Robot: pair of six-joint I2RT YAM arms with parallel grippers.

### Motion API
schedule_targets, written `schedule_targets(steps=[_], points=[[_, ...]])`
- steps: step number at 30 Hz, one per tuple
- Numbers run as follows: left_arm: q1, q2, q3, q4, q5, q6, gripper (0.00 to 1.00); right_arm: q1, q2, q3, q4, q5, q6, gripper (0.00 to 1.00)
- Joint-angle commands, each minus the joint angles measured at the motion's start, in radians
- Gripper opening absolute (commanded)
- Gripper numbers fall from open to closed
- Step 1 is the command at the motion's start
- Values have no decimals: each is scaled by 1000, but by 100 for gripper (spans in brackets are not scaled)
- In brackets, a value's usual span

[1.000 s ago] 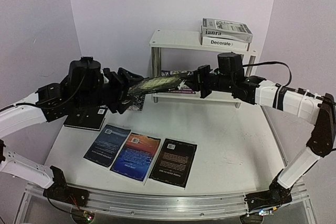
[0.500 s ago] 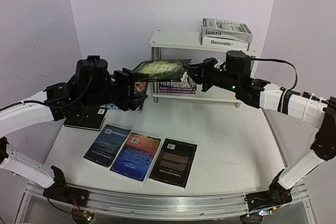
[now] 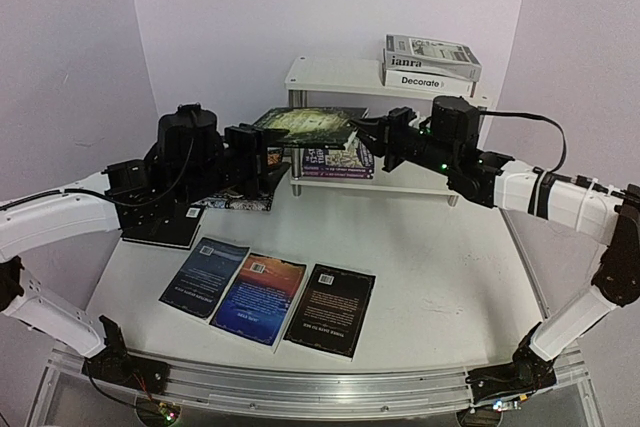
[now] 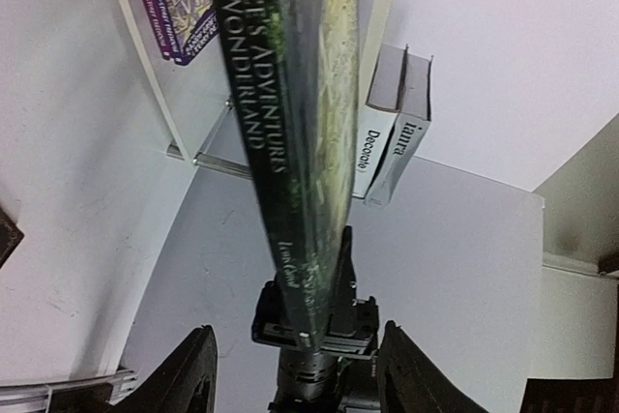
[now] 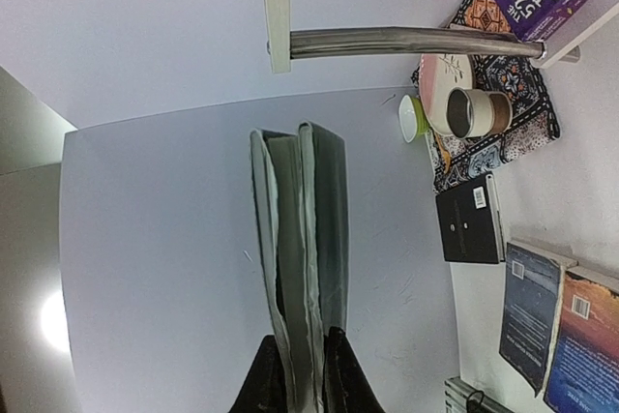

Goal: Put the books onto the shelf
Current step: Pass from the right arm to the left

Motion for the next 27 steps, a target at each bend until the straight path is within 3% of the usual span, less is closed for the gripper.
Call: schedule_targets(steps=[1, 9, 13, 17, 23, 25, 27], points=[[-3, 25, 9, 168, -61, 28, 59, 18, -63, 42, 215, 6, 31, 0], [-3, 33, 4, 184, -89, 52, 48, 43, -62, 48, 237, 17, 48, 0], [-3, 41, 17, 185, -96, 70, 32, 53, -60, 50, 245, 14, 46, 0], [-2, 51, 30, 185, -98, 79, 26, 67, -60, 50, 249, 12, 37, 0], [30, 36, 49, 179, -86, 185, 0, 78, -61, 54, 249, -2, 12, 0], [83, 34, 60, 167, 2, 208, 0, 79, -66, 48, 246, -10, -4, 9], [140, 23, 45, 167, 89, 184, 0, 78, -78, 30, 244, -11, -33, 30]])
